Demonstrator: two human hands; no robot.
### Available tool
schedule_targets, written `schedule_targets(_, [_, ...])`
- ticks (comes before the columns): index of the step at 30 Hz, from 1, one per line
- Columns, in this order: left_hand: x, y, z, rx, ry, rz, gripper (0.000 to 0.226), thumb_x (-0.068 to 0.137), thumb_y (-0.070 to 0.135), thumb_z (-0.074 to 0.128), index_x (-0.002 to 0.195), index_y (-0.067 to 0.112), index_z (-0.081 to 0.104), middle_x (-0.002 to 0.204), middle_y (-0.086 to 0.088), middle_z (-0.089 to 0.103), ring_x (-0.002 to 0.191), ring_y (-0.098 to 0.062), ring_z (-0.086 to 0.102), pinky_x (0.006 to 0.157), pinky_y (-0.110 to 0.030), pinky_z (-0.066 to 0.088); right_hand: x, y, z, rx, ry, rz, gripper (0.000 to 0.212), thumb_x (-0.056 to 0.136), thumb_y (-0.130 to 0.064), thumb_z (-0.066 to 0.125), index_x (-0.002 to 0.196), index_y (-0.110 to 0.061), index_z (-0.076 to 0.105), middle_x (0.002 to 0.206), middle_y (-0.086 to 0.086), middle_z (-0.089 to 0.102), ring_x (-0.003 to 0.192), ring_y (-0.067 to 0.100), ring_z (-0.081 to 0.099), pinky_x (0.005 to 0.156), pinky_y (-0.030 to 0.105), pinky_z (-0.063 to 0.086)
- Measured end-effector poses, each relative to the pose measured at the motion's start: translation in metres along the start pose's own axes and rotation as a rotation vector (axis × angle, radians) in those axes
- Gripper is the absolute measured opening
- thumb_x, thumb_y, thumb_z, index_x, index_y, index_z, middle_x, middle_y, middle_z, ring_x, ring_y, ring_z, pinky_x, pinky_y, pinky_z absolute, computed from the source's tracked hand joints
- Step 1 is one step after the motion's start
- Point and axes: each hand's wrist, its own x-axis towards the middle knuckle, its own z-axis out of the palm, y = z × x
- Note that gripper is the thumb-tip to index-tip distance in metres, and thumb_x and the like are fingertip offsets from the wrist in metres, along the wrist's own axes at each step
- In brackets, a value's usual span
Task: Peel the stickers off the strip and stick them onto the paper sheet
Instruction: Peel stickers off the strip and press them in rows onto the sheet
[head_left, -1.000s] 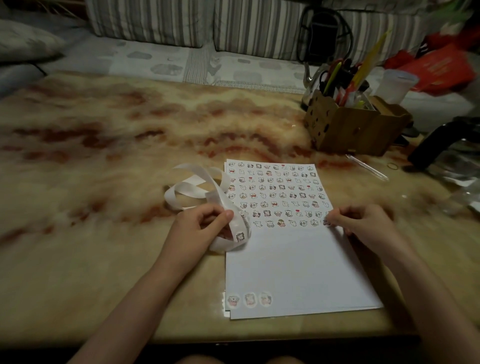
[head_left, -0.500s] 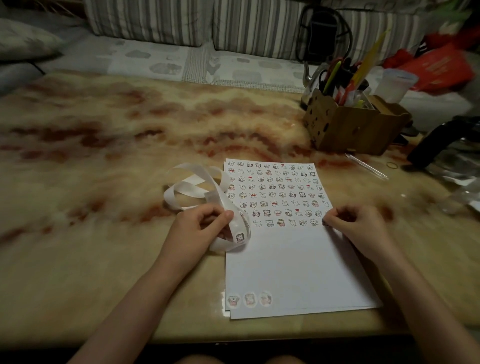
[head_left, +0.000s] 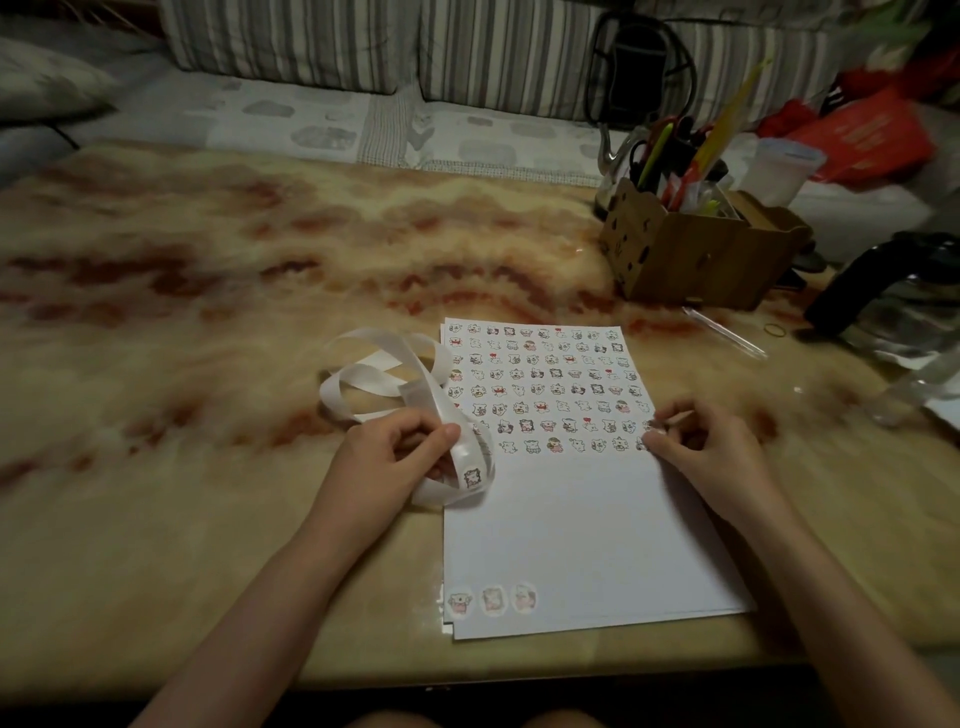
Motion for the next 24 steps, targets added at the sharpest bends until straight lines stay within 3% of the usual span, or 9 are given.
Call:
schedule_targets(5, [0.0, 0.0, 0.0, 0.013, 0.003, -0.001, 0.016, 0.087, 0.019, 0.064, 0.078, 0.007, 0.068, 0.072, -0.002, 0.074, 0.067, -0.014, 0.07, 0.071, -0.029, 0.055, 0.002, 0.006, -0.002, 0.109, -0.01, 0.067, 0.015, 0.083, -0.003, 0.068, 0.082, -0.017, 0.063, 0.069, 0.004, 0.057, 0.062, 0.012, 0.05, 0.057, 0.013, 0.036])
schedule_targets(8, [0.0, 0.0, -0.001, 0.016, 0.006, -0.001, 0.015, 0.087, 0.019, 0.064, 0.078, 0.007, 0.068, 0.072, -0.002, 0.074, 0.068, -0.014, 0.07, 0.073, -0.031, 0.056, 0.001, 0.003, -0.004, 0.255, -0.028, 0.125, 0.013, 0.082, -0.003, 0.071, 0.082, -0.011, 0.061, 0.064, 0.004, 0.054, 0.047, -0.001, 0.05, 0.049, 0.009, 0.037])
schedule_targets(11, [0.0, 0.0, -0.001, 0.017, 0.003, -0.008, 0.015, 0.087, 0.02, 0.064, 0.078, 0.008, 0.068, 0.073, -0.002, 0.074, 0.069, -0.014, 0.071, 0.075, -0.032, 0.055, 0.001, 0.003, -0.002, 0.204, -0.058, 0.127, 0.018, 0.076, -0.003, 0.077, 0.083, -0.008, 0.061, 0.061, 0.002, 0.051, 0.049, 0.008, 0.045, 0.048, 0.011, 0.035])
schedule_targets(14, [0.0, 0.001, 0.0, -0.012, 0.006, -0.009, 0.015, 0.087, 0.018, 0.064, 0.078, 0.007, 0.068, 0.073, -0.002, 0.074, 0.068, -0.012, 0.07, 0.072, -0.026, 0.055, 0.004, 0.004, -0.003, 0.12, -0.043, 0.141, 0.011, 0.08, -0.001, 0.072, 0.086, -0.007, 0.065, 0.064, 0.001, 0.052, 0.056, 0.011, 0.046, 0.053, 0.013, 0.037])
schedule_targets(18, [-0.001, 0.005, -0.001, -0.071, 0.029, 0.036, 0.015, 0.088, 0.014, 0.062, 0.079, 0.005, 0.07, 0.069, 0.001, 0.073, 0.062, -0.006, 0.065, 0.064, -0.013, 0.048, 0.008, -0.005, -0.015, 0.369, 0.012, 0.277, 0.004, 0.09, -0.003, 0.06, 0.094, -0.003, 0.061, 0.063, 0.008, 0.049, 0.034, 0.0, 0.042, 0.036, 0.01, 0.033])
schedule_targets(24, [0.0, 0.011, -0.004, -0.165, 0.133, 0.086, 0.014, 0.089, 0.008, 0.058, 0.083, -0.001, 0.067, 0.064, -0.003, 0.07, 0.046, -0.005, 0.059, 0.051, -0.012, 0.046, 0.009, -0.03, -0.027, 0.532, 0.096, 0.227, 0.006, 0.093, -0.009, 0.057, 0.089, -0.011, 0.06, 0.072, 0.005, 0.055, 0.036, 0.0, 0.042, 0.036, 0.009, 0.03])
